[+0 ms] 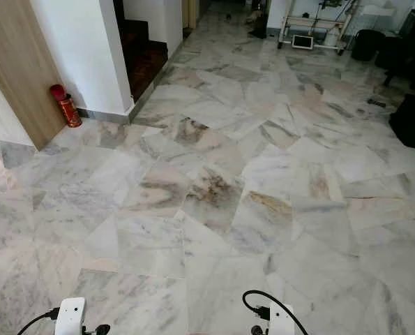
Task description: Move the pillow to the sofa from floor
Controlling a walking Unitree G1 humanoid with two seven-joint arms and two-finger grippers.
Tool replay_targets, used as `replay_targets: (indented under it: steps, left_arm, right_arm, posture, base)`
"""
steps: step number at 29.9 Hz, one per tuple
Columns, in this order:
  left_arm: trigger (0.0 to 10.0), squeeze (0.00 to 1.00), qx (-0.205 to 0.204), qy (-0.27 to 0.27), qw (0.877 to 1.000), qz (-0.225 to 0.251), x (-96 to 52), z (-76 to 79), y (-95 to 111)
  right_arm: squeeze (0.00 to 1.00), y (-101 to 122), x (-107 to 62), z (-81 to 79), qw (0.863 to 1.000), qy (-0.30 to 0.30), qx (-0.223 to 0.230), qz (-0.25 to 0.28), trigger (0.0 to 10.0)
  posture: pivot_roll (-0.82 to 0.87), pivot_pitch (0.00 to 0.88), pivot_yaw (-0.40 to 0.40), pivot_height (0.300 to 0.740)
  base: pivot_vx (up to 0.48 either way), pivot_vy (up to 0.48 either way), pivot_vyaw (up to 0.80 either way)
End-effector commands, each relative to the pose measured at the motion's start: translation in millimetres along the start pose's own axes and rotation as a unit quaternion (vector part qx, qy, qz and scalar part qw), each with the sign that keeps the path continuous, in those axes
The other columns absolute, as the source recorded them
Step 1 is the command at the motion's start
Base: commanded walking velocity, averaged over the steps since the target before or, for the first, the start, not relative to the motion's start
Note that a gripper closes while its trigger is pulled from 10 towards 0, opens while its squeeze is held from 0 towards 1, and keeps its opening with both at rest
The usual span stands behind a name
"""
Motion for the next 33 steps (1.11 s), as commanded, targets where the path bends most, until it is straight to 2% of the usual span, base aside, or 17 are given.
replay_targets:
  steps: [1,8,10,12,19,33]
  left_arm:
    - [10.0,0.00,0.050,-0.034,0.997,-0.048,2.4,15.7,-6.3]
    - [10.0,0.00,0.047,-0.033,0.997,-0.048,2.2,15.1,-6.8]
    - [10.0,0.00,0.040,-0.010,0.997,-0.071,-4.0,-8.5,-20.9]
    - [10.0,0.00,0.039,-0.001,0.996,-0.081,-6.6,-15.8,-26.7]
    - [10.0,0.00,0.045,-0.009,0.996,-0.080,-3.8,-4.5,-24.6]
    - [10.0,0.00,0.057,-0.010,0.996,-0.061,-1.5,-4.9,-12.4]
  right_arm:
    - [0.00,18.0,3.7,4.4,1.000,0.011,0.001,0.001,10.0]
    - [0.00,18.0,3.8,4.1,1.000,0.012,-0.001,-0.001,10.0]
    - [0.00,21.6,4.1,2.4,1.000,0.020,0.005,0.010,10.0]
    - [0.00,22.8,4.1,1.7,1.000,0.023,0.007,0.016,10.0]
    - [0.00,18.6,3.5,0.5,1.000,0.026,0.010,0.011,10.0]
    - [0.00,18.1,3.8,-2.8,0.999,0.029,0.022,0.009,10.0]
  posture:
    - [0.02,0.000,-0.046,0.740]
    - [0.01,0.000,-0.043,0.740]
    - [0.00,0.000,-0.043,0.740]
    - [0.00,0.000,-0.041,0.740]
    - [0.00,0.000,-0.036,0.740]
    - [0.00,0.000,-0.034,0.740]
  base:
    - [0.000,0.000,0.00]
    - [0.000,0.000,0.00]
    - [0.000,0.000,0.00]
    - [0.000,0.000,0.00]
    - [0.000,0.000,0.00]
    - [0.000,0.000,0.00]
Point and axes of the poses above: a point about 5 cm out from each wrist's last joint towards the gripper, its own x axis pointing out of the wrist towards the gripper, its own y axis along the axis of the wrist's last joint, z = x × y, the point moved 2 cm from there along x, pointing out of the wrist towards the gripper, and after that the axes turned 10 degrees about -x, right-handed, at the moved point
